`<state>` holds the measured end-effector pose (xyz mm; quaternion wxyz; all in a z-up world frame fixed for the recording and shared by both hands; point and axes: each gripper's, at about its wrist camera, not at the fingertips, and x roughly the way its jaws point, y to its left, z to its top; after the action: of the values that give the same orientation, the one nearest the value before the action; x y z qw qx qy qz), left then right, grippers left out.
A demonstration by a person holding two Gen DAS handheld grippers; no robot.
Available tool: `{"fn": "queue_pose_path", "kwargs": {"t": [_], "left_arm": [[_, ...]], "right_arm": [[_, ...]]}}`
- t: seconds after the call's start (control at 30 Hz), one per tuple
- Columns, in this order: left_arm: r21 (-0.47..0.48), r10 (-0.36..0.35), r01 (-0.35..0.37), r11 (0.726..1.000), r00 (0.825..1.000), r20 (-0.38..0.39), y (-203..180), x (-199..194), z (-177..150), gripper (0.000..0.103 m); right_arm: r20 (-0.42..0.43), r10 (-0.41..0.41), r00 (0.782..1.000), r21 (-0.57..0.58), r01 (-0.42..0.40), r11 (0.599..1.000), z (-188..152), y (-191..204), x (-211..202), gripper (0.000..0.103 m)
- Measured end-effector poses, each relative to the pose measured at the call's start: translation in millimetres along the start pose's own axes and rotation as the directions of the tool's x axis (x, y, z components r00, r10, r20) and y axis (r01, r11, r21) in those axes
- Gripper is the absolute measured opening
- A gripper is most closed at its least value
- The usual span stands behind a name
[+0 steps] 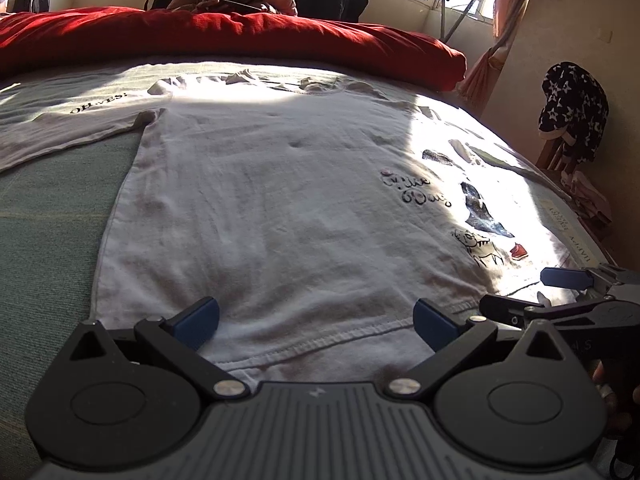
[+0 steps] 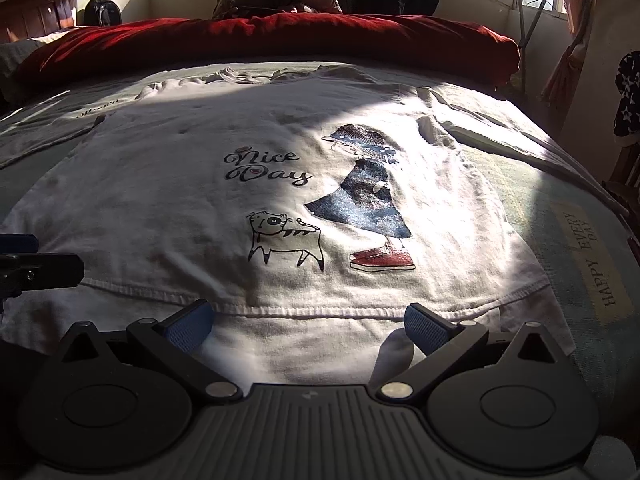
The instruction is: Fold clothes
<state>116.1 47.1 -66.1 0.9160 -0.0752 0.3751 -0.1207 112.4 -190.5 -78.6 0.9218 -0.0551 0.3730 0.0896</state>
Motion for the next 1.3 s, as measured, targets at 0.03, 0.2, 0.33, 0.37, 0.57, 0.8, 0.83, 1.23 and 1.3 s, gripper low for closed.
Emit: {"fn": "queue_pose_path", "kwargs": {"t": [0.03,0.2,0.33,0.37,0.57,0.8,0.83,1.23,1.3], "left_arm": [[-0.002,-0.005,0.005,1.000,1.000,0.002,0,0,3,0.103],[-0.014,0.010,-0.010,1.000,1.000,0.001,4,7,18,0.103],[-0.063,0.008,-0.011,0.998,0.999,-0.037,11,15,20,0.103],[-0.072,0.004,-0.007,0.997,0.999,-0.041,13,14,22,0.103],[-0.132,-0.017,0.007,0.991,0.997,-0.072,30,19,58,0.103],[-0.122,0.010,-0.022,0.992,0.995,-0.103,18,64,92,0.103],[-0.142,-0.004,-0.015,0.990,0.991,-0.131,20,72,89,0.103],[-0.288,-0.073,0.030,0.957,0.987,-0.142,52,63,109,0.103],[-0.309,-0.044,0.016,0.951,0.995,-0.086,72,50,126,0.103]], "right_arm": [[0.012,0.004,1.000,-0.004,-0.004,1.000,2,1,-2,0.103],[0.082,0.089,0.993,-0.044,-0.086,0.995,32,4,0,0.103],[0.088,0.156,0.984,-0.096,-0.147,0.984,71,10,23,0.103],[0.087,0.181,0.980,-0.109,-0.172,0.979,79,12,29,0.103],[0.056,0.305,0.951,-0.098,-0.299,0.949,79,13,60,0.103],[0.042,0.299,0.953,-0.137,-0.291,0.947,59,6,61,0.103],[0.038,0.312,0.949,-0.120,-0.306,0.945,59,3,62,0.103],[0.048,0.348,0.936,-0.057,-0.345,0.937,57,-11,64,0.103],[0.049,0.353,0.934,-0.049,-0.351,0.935,58,-13,64,0.103]]}}
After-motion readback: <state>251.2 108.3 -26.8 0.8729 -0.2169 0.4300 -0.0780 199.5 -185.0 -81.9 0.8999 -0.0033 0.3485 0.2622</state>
